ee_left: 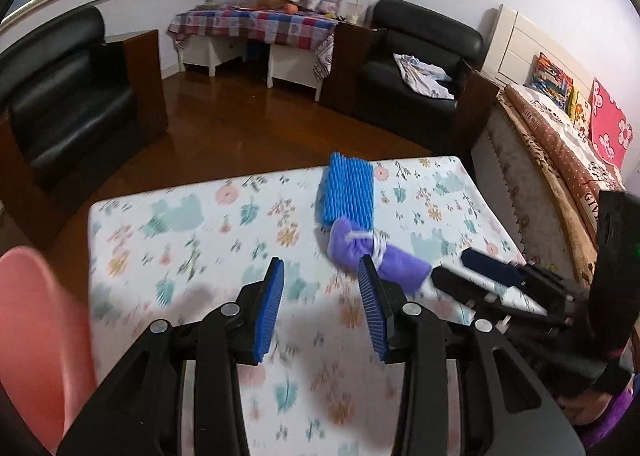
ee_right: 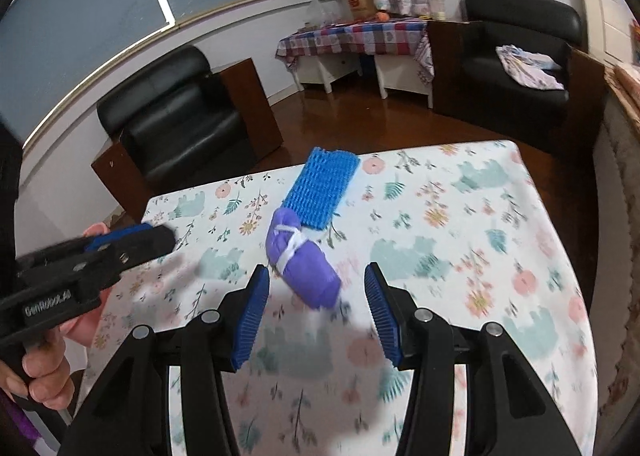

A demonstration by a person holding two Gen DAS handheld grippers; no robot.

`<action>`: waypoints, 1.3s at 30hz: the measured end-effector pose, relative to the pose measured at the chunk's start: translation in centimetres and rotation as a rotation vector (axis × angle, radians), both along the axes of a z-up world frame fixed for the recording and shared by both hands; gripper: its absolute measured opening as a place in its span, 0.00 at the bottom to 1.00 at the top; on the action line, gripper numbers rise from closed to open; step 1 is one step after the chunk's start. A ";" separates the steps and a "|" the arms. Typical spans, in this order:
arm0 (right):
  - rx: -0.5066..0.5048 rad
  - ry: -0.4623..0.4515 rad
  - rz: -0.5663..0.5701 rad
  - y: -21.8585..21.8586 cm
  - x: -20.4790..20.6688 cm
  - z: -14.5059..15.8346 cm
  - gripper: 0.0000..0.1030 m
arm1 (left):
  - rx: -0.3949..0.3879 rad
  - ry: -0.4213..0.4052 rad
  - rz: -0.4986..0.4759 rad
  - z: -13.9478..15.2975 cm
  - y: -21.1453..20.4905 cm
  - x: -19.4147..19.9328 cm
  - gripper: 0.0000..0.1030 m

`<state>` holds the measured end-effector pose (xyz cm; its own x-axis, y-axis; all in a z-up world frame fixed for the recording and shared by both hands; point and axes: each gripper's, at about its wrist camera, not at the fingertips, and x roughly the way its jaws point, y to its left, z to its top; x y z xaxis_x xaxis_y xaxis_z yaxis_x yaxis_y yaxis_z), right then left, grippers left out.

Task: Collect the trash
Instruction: 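Move both open grippers back to the blue mesh and purple cloth, then grasp the blue foam mesh with the left gripper while the right grasps the purple cloth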

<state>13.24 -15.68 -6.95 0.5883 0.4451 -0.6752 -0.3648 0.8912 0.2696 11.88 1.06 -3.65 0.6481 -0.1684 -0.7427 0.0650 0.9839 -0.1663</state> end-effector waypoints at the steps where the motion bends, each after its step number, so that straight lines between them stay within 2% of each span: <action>1: -0.009 0.000 0.006 0.4 0.4 -0.3 0.48 | -0.001 0.008 -0.004 -0.3 0.0 0.8 0.38; 4: -0.029 0.011 0.018 1.2 1.7 -1.4 0.48 | -0.002 0.032 -0.040 -1.1 -0.5 3.6 0.38; 8: -0.016 0.032 0.020 1.5 2.9 -2.8 0.48 | 0.037 0.040 -0.088 -2.0 -1.8 6.3 0.38; 12: -0.003 0.067 0.036 1.8 3.6 -4.0 0.47 | 0.054 0.056 -0.098 -3.1 -2.6 9.0 0.38; 14: 0.006 0.089 0.046 2.0 3.7 -4.5 0.43 | 0.065 0.074 -0.099 -4.0 -2.9 10.2 0.38; 16: 0.041 0.097 0.059 1.9 3.9 -4.7 0.33 | 0.077 0.088 -0.100 -4.7 -3.2 11.0 0.38; 20: 0.074 0.115 0.081 1.9 4.0 -5.0 0.27 | 0.102 0.130 -0.099 -6.4 -3.4 12.0 0.37; 22: 0.089 0.127 0.089 1.7 4.1 -5.2 0.27 | 0.105 0.117 -0.104 -6.7 -3.6 12.0 0.37; 23: 0.088 0.127 0.093 1.6 4.1 -5.2 0.27 | 0.114 0.115 -0.111 -6.7 -3.8 12.0 0.32; 24: 0.085 0.127 0.100 1.6 4.1 -5.2 0.26 | 0.114 0.110 -0.122 -6.7 -3.8 12.0 0.21; 27: 0.080 0.125 0.114 1.7 4.0 -5.1 0.25 | 0.108 0.105 -0.109 -6.3 -3.9 12.0 0.07; 32: 0.080 0.124 0.168 2.1 3.1 -5.3 0.25 | 0.094 0.092 -0.041 -4.8 -3.2 10.9 0.06; 39: 0.152 0.126 0.234 2.1 2.1 -4.4 0.25 | 0.097 0.045 0.110 -1.5 -0.6 5.8 0.06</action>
